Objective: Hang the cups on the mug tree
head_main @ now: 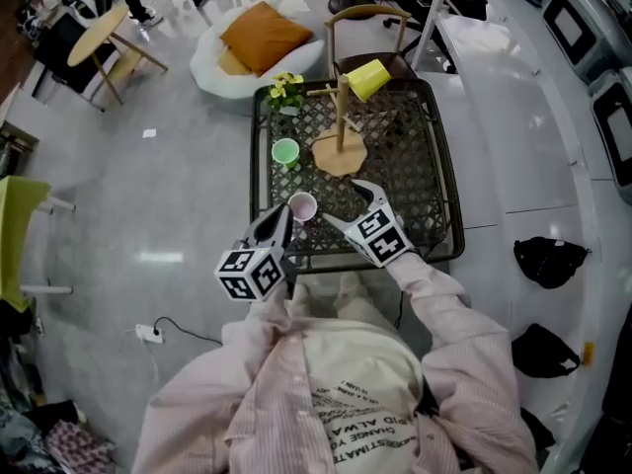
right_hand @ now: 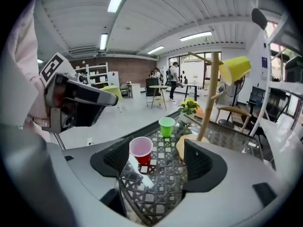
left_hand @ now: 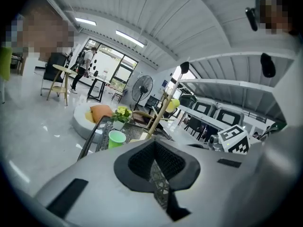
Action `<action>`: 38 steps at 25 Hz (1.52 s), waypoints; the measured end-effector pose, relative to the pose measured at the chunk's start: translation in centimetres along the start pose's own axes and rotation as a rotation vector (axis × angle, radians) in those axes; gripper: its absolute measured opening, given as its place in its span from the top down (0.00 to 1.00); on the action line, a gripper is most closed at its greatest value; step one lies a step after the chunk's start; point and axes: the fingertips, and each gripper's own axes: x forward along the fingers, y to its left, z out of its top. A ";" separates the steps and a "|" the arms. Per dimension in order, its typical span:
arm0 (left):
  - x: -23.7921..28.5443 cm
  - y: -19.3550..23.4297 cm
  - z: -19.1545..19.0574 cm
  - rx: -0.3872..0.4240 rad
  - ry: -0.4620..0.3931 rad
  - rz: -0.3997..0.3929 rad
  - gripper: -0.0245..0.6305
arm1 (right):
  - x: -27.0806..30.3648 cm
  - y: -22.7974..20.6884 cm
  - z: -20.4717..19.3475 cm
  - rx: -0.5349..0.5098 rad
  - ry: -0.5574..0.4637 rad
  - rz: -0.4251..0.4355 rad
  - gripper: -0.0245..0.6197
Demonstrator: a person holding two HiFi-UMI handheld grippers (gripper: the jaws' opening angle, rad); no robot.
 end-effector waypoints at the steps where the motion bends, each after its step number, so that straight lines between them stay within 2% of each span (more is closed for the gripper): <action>1: -0.1 0.4 -0.4 -0.003 0.013 -0.003 0.97 | 0.5 0.7 -0.5 0.015 0.006 0.007 0.45; 8: -0.9 3.7 -3.9 -0.038 0.122 -0.024 0.97 | 4.2 3.9 -4.1 0.136 0.017 0.007 0.45; 20: 0.2 8.0 -7.3 -0.052 0.219 -0.080 0.97 | 9.9 4.6 -6.7 0.240 -0.016 -0.106 0.45; 25: 0.5 9.3 -8.0 -0.048 0.235 -0.097 0.97 | 11.6 4.6 -7.0 0.219 -0.023 -0.153 0.45; 30: 0.7 10.3 -8.2 -0.050 0.240 -0.100 0.97 | 12.4 4.2 -7.2 0.241 -0.027 -0.215 0.45; 38: 1.1 10.9 -8.3 -0.090 0.215 -0.058 0.97 | 13.4 4.1 -6.1 0.223 -0.048 -0.210 0.45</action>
